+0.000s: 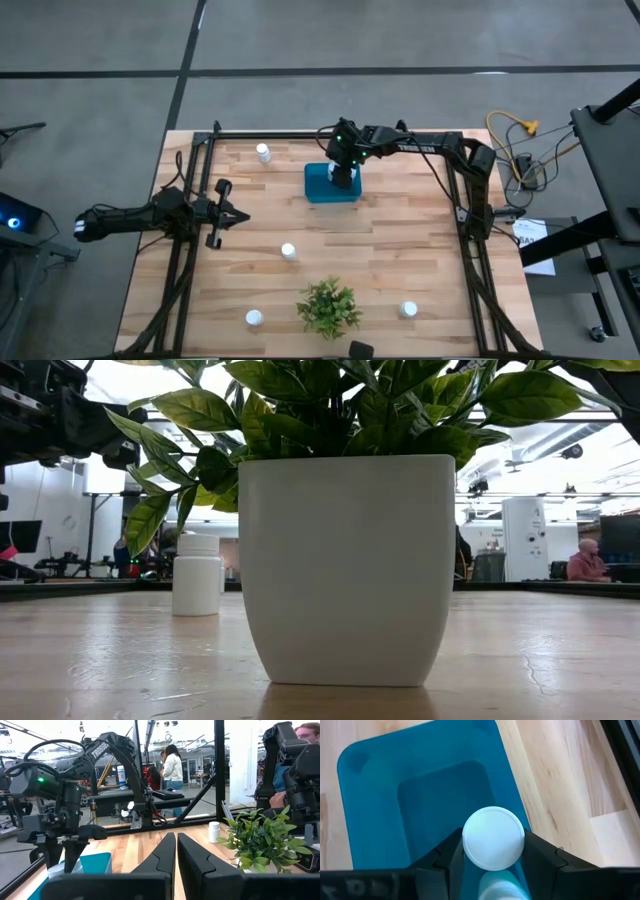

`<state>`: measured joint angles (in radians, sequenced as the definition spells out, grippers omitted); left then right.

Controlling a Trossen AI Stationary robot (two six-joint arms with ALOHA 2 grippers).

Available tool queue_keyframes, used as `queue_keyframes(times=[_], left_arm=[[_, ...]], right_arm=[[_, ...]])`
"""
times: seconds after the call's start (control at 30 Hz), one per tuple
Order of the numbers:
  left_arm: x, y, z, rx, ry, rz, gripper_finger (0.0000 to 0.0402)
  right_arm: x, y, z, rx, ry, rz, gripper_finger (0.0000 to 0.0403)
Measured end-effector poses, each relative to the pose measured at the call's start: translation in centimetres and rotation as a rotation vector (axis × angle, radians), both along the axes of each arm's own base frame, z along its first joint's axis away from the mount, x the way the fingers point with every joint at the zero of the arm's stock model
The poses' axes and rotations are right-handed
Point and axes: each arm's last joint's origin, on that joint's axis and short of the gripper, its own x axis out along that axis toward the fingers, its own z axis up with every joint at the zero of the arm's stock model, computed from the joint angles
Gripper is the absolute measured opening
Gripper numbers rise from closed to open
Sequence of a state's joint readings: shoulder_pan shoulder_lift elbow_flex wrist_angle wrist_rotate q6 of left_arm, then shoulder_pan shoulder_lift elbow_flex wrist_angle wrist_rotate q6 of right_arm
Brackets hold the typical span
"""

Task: Pick and place pill bottles into a basket
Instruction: Put the white pill bottle into the blue bin

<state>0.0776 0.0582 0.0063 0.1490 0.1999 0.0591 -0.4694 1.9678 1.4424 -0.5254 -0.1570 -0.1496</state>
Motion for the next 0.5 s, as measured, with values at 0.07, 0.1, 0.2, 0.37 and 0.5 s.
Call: queue_keyframes(times=[0.07,0.1,0.2,0.37,0.5], left_arm=[[0.0,0.0,0.0,0.000,0.000,0.000,0.0002],[0.0,0.0,0.0,0.000,0.000,0.000,0.0002],[0.0,0.0,0.0,0.000,0.000,0.000,0.0002],[0.0,0.0,0.0,0.000,-0.001,0.000,0.0002],[0.0,0.0,0.0,0.000,0.000,0.000,0.0002]], right_arm=[[0.1,-0.1,-0.4,0.004,0.007,0.000,0.0144],[0.1,-0.1,-0.6,0.007,0.013,0.000,0.0144],[0.3,-0.2,-1.3,0.010,0.022,0.003,0.0144],[0.4,-0.4,-1.5,0.009,0.022,0.002,0.0144],[0.3,-0.5,-1.4,0.009,0.021,0.000,0.0144]])
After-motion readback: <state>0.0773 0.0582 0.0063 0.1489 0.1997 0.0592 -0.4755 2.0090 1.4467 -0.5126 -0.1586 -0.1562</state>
